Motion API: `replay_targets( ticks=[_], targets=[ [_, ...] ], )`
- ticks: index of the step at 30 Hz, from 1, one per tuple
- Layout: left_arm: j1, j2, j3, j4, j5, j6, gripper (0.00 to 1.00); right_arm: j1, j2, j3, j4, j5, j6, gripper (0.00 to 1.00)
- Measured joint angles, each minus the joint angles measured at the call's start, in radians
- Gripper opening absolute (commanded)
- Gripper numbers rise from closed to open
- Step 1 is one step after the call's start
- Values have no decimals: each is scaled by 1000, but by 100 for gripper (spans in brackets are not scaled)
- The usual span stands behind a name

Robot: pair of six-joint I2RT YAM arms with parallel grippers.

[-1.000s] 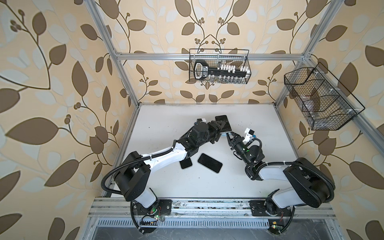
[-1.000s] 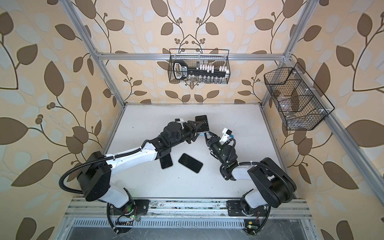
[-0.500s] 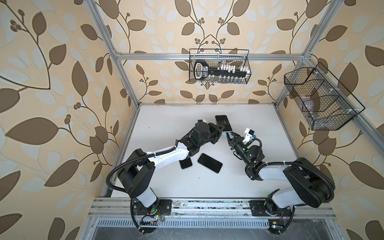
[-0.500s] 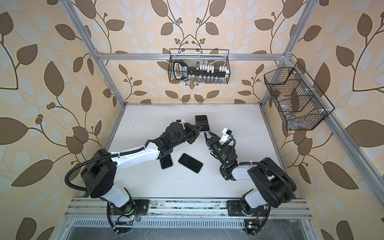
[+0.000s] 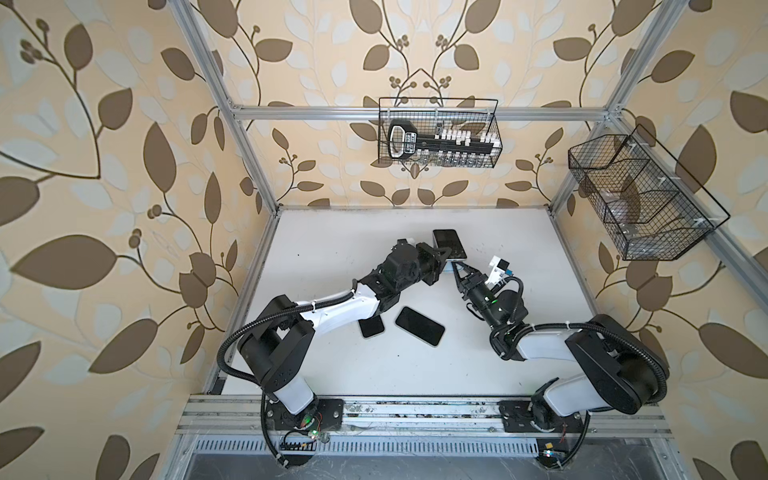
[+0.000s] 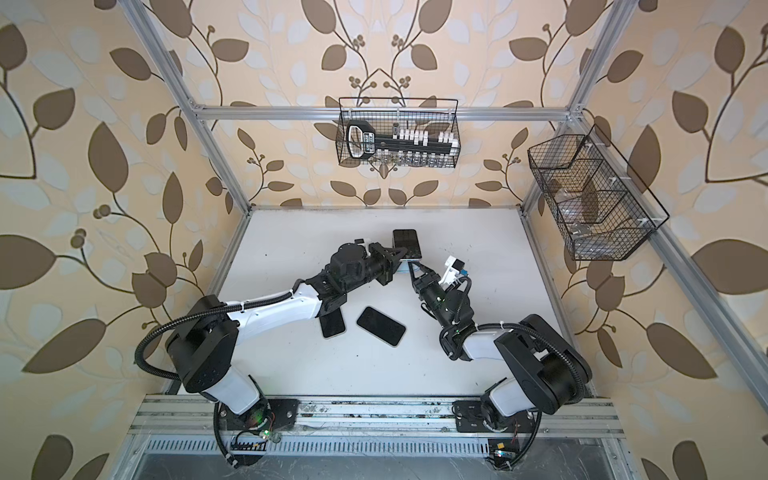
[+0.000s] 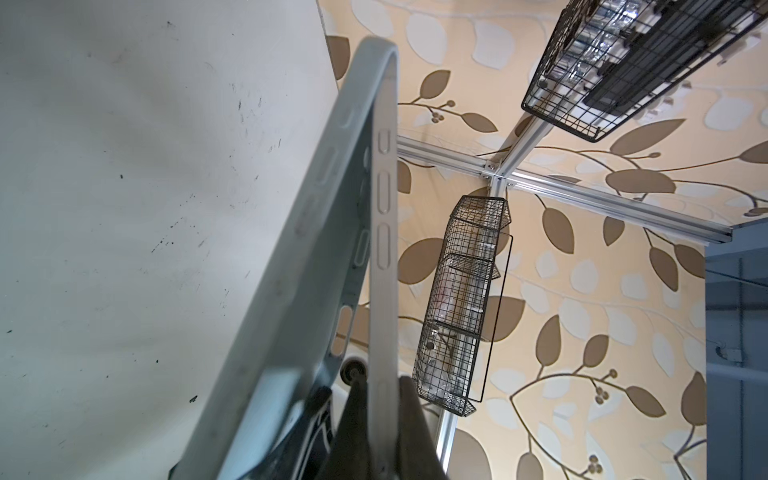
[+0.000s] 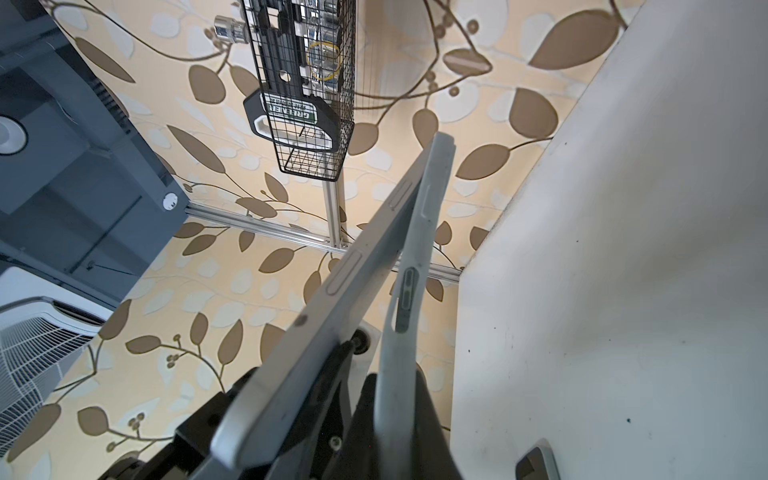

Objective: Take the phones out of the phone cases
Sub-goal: 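Pull the light blue case off with the right gripper and set it down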

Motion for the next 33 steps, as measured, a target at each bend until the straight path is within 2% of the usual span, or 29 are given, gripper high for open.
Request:
replay_targets(
  ticks=[16, 22, 29, 33],
  targets=[
    [-22, -84, 11, -6, 19, -2, 0, -102, -17, -7, -107, -60, -104, 0],
    [-21, -84, 11, -7, 23, 14, 0, -236, -19, -10, -150, -129, -137, 0],
    [-5, -91, 9, -35, 43, 75, 0, -433, -37, -6, -304, -228, -229, 0],
    [23, -114, -3, -55, 57, 104, 0, -504, -6, 22, -381, -284, -286, 0]
  ],
)
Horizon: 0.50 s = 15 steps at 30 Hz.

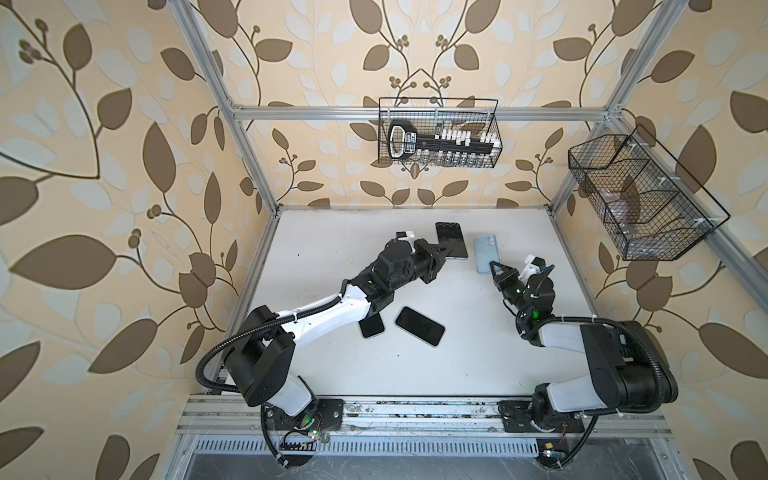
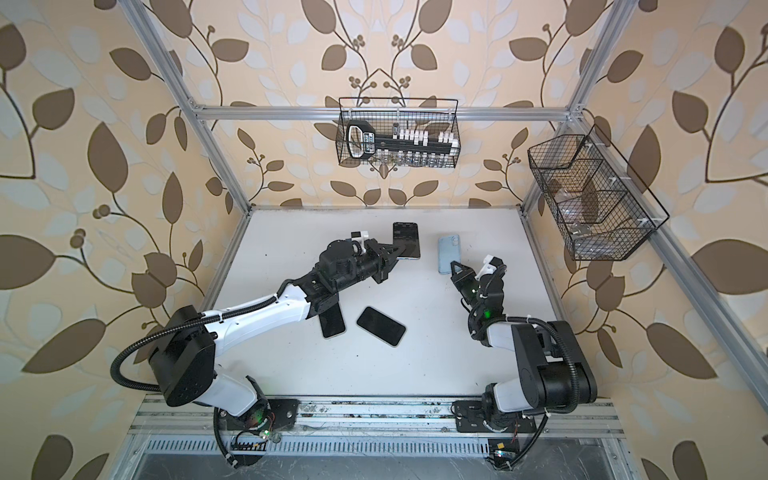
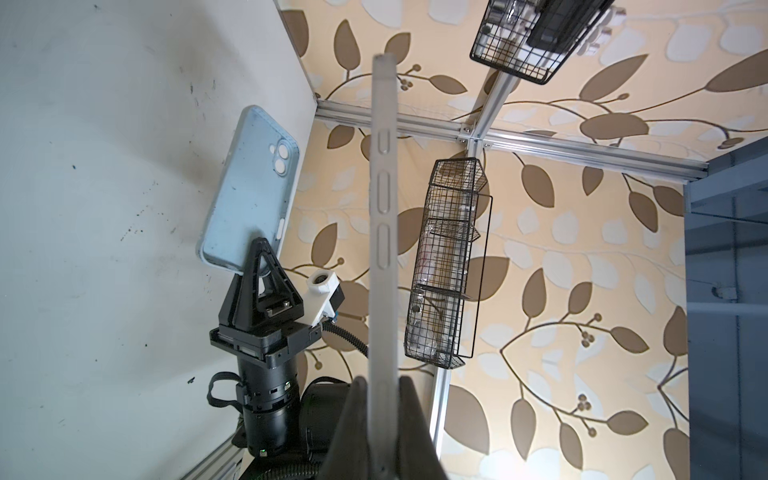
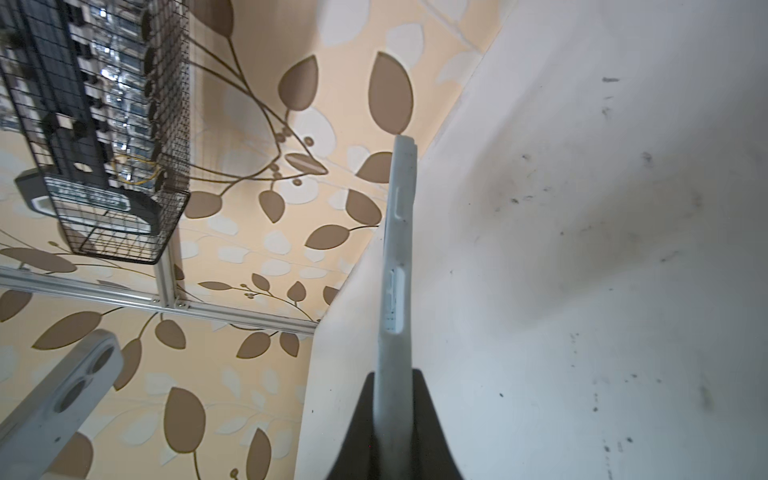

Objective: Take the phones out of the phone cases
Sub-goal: 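Pull the light blue case off with the right gripper and set it down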

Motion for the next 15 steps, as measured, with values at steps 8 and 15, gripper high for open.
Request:
replay_targets(
  ticks=[8, 15],
  targets=[
    [71, -64, -8, -38, 40, 61, 0, -91, 132, 72, -91, -71, -89, 0],
    [113, -82, -34, -45, 85, 78, 0, -120, 209, 116, -137, -80, -140, 0]
  ],
)
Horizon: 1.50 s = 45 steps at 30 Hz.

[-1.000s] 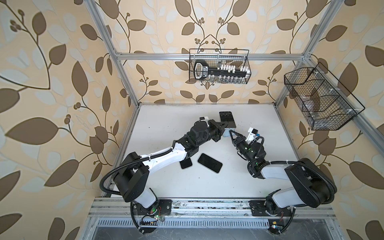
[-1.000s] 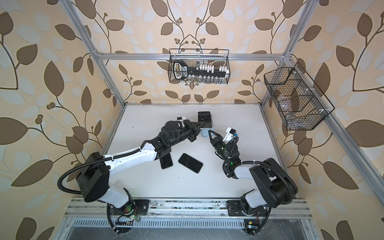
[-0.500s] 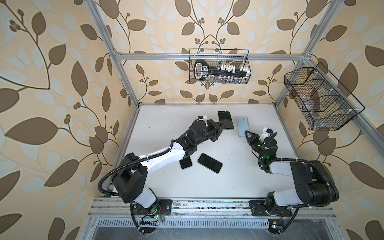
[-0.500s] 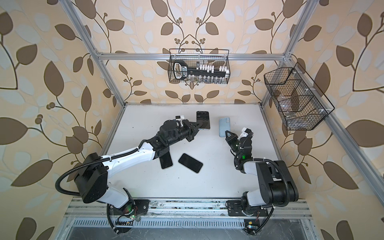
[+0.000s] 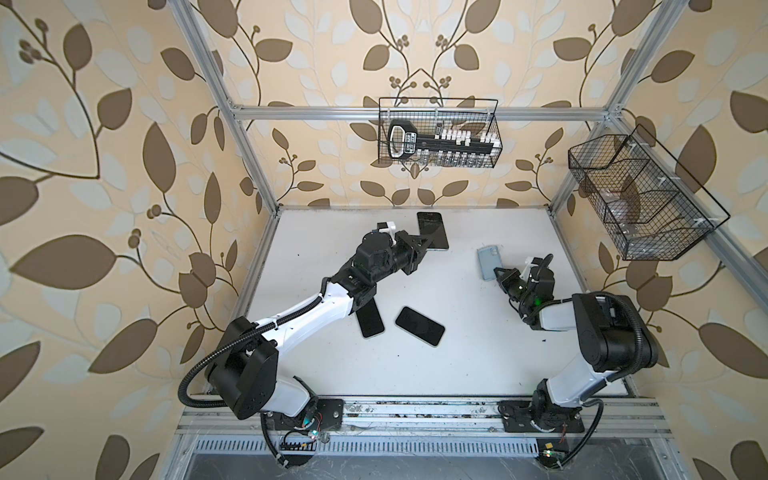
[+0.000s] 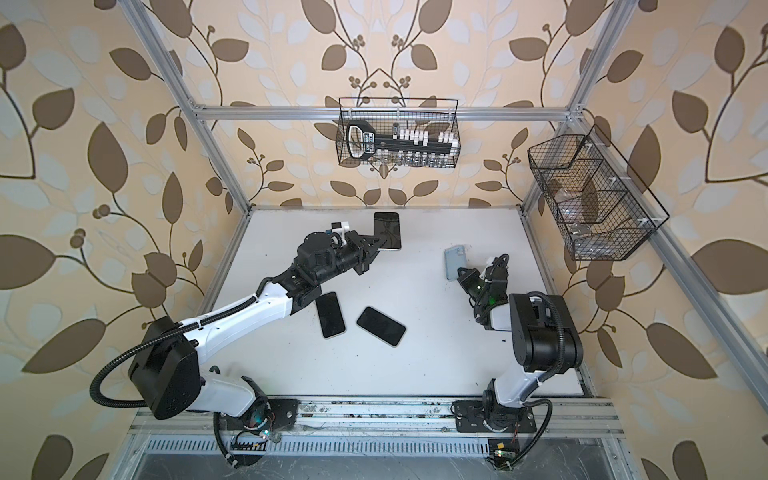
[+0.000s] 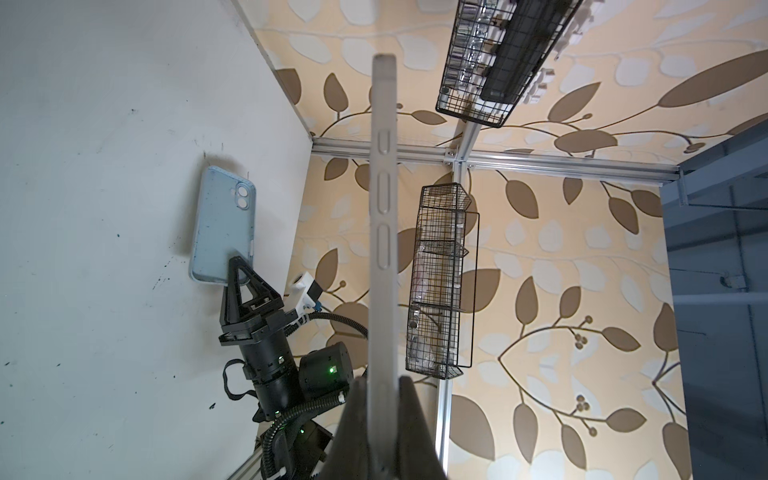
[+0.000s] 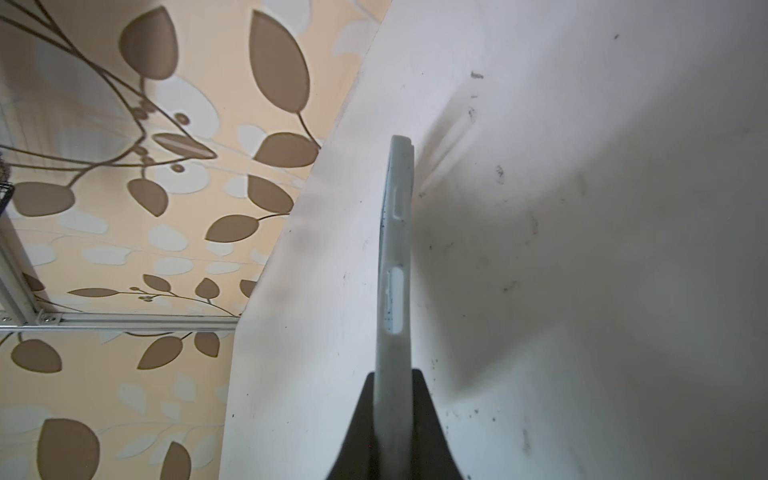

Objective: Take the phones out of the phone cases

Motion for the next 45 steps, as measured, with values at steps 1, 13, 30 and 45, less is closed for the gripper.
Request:
replay_targets(
  ticks=[1, 13, 30, 45],
  targets=[
    [5, 0, -5, -6, 5, 1, 0, -5, 6, 2, -5, 0, -3, 2],
    [35, 0, -23, -13, 53, 3, 0, -55, 13, 7, -49, 6, -32, 35],
    [35, 119, -13, -68, 114, 125, 0, -63, -181, -70, -114, 92, -97, 51],
    [-32, 549, 264, -49, 175, 311, 0, -56, -683, -92, -400, 131, -277, 100]
  ],
)
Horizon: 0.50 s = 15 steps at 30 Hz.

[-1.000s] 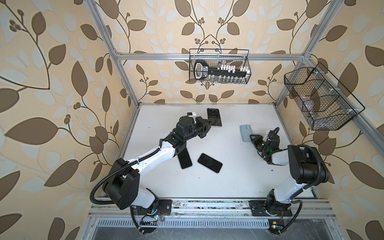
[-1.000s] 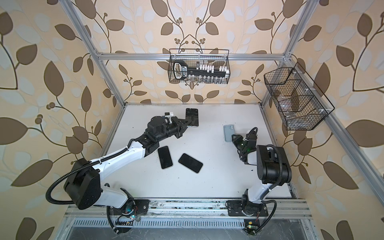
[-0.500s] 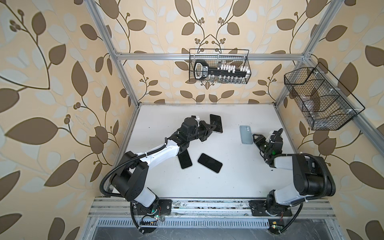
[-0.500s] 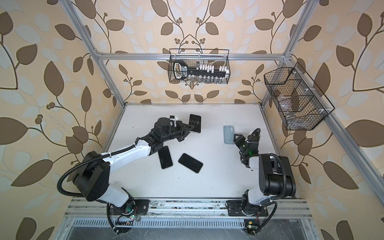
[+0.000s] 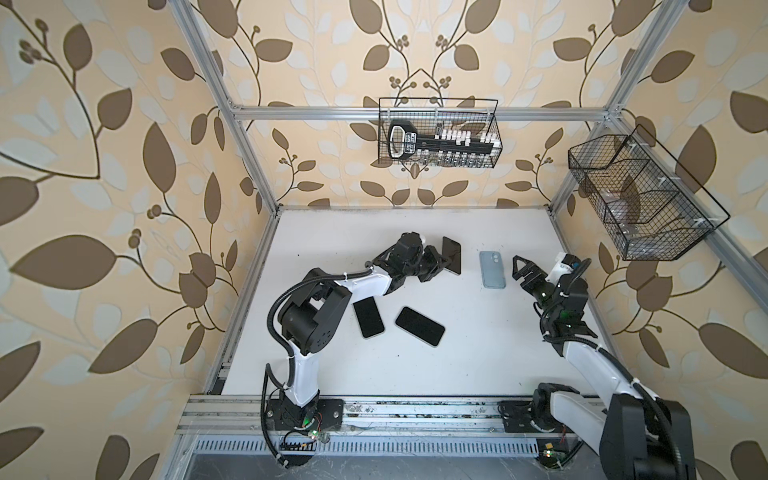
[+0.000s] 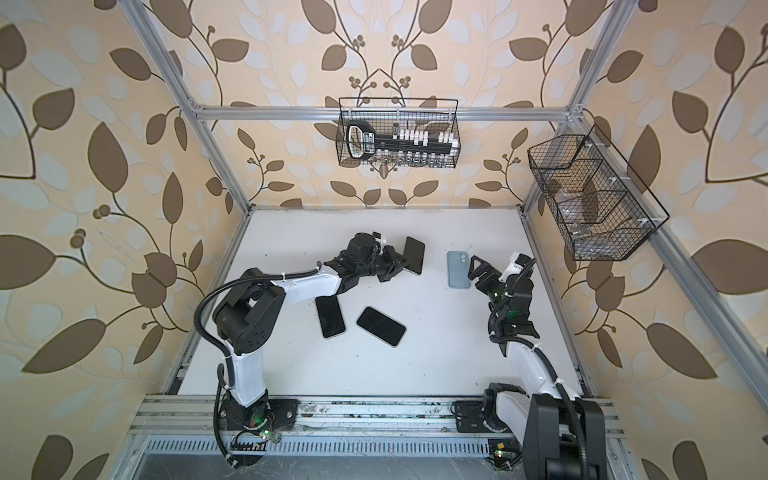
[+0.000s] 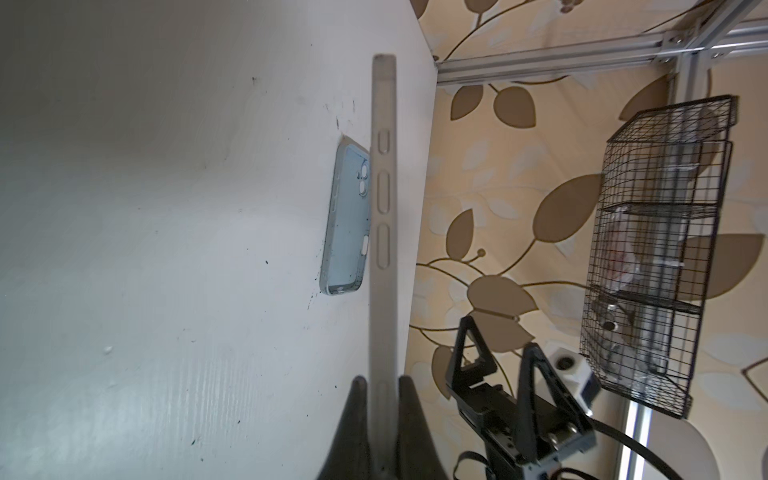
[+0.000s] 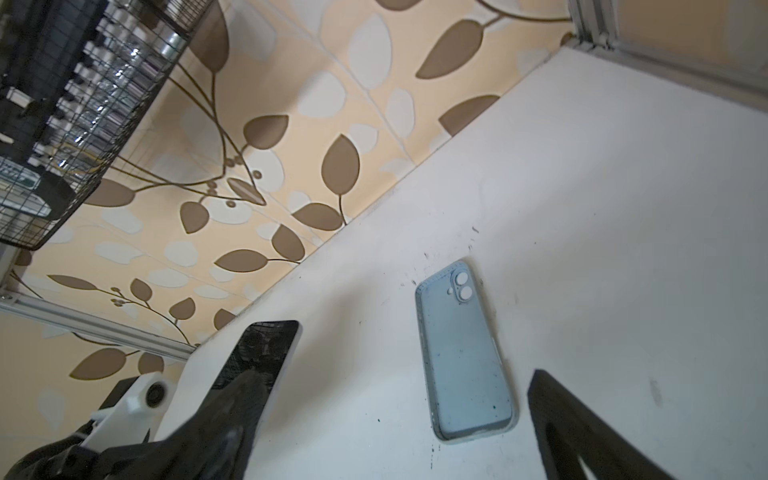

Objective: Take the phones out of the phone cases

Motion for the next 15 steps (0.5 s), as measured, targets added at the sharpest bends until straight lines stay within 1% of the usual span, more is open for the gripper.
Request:
replay_targets(
  ticks=[7, 15],
  targets=[
    [-47, 110, 69, 15, -23, 36, 1, -2, -128, 3, -157, -72, -35, 100],
    [-60, 206, 117, 31, -85, 51, 6, -25, -163, 4, -257, -157, -40, 100]
  ],
)
